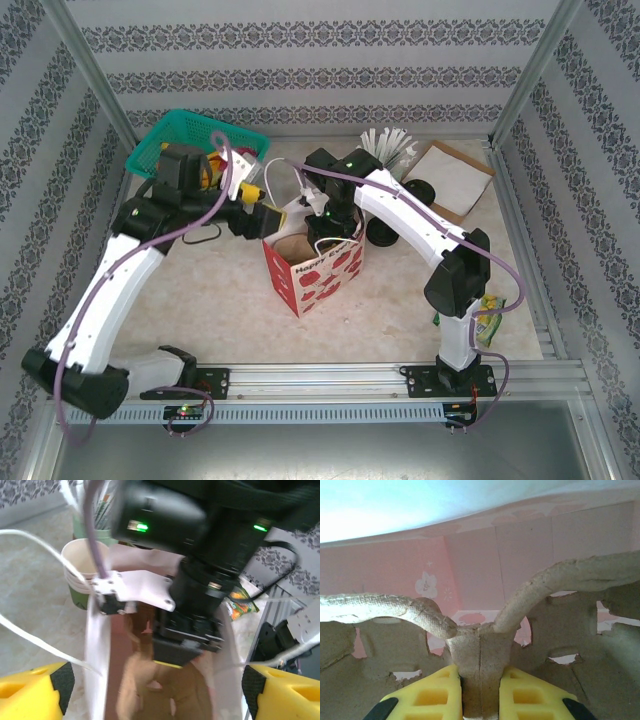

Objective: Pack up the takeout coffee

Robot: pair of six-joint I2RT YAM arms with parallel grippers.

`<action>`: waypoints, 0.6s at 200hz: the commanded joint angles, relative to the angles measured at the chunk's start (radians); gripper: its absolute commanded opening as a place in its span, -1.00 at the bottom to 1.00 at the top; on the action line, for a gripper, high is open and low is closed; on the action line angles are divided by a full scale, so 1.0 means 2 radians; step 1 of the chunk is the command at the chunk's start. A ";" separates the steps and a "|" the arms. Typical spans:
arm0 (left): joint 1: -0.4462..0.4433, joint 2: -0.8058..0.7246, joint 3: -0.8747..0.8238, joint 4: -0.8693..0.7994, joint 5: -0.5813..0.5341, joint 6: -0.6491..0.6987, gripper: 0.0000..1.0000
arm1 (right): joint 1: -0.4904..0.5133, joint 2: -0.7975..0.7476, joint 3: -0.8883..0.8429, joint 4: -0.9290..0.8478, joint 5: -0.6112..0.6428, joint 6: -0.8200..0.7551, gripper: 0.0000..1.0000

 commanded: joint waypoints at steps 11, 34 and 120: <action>-0.062 -0.041 -0.043 0.040 -0.042 0.034 0.80 | 0.007 -0.003 -0.015 0.013 0.022 0.031 -1.00; -0.118 -0.069 -0.085 0.105 -0.071 0.065 0.81 | 0.008 -0.004 -0.020 0.023 0.026 0.036 -1.00; -0.209 0.012 -0.045 0.135 -0.108 0.165 0.48 | 0.013 -0.006 -0.021 0.023 0.040 0.045 -1.00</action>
